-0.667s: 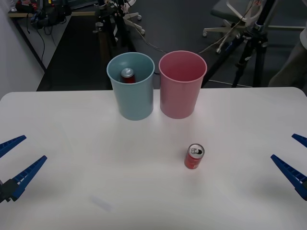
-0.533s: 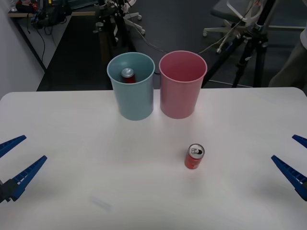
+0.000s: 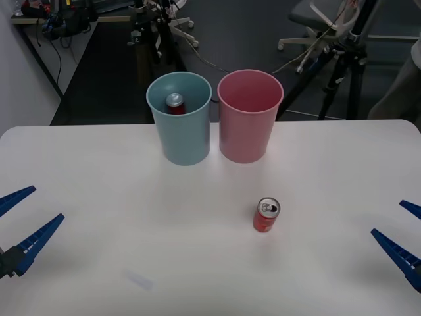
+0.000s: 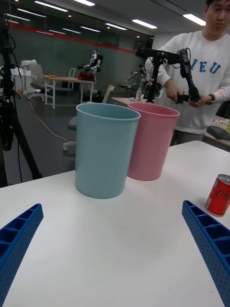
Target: Grasp the object on the table and drop it into the matching bin: aluminum can to the light blue bin, PET bottle to the pink bin.
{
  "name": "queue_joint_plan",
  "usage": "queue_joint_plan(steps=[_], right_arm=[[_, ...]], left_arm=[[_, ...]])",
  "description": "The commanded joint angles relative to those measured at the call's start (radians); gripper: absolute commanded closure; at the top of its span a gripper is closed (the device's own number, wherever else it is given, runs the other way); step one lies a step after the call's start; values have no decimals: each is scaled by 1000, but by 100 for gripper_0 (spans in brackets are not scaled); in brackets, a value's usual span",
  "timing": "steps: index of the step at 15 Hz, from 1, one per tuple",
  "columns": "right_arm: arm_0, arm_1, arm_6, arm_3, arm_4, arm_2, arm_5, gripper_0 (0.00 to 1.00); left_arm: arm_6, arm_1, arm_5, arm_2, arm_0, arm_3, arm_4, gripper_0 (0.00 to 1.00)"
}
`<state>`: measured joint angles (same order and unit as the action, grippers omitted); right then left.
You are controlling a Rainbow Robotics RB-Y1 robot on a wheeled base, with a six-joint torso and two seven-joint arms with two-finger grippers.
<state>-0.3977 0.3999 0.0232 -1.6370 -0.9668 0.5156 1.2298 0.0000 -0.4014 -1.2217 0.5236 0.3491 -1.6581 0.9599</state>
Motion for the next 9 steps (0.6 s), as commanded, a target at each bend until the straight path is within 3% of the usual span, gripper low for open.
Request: queue_joint_plan(steps=[1, 6, 9], right_arm=[[-33, 2, 24, 0, 0, -28, 28, 0], [-64, 2, 80, 25, -1, -94, 48, 0], [-38, 2, 210, 100, 2, -137, 53, 0]], left_arm=[[0, 0, 0, 0, 0, 0, 0, 0], [0, 0, 0, 0, 0, 0, 0, 0], [0, 0, 0, 0, 0, 0, 0, 0]])
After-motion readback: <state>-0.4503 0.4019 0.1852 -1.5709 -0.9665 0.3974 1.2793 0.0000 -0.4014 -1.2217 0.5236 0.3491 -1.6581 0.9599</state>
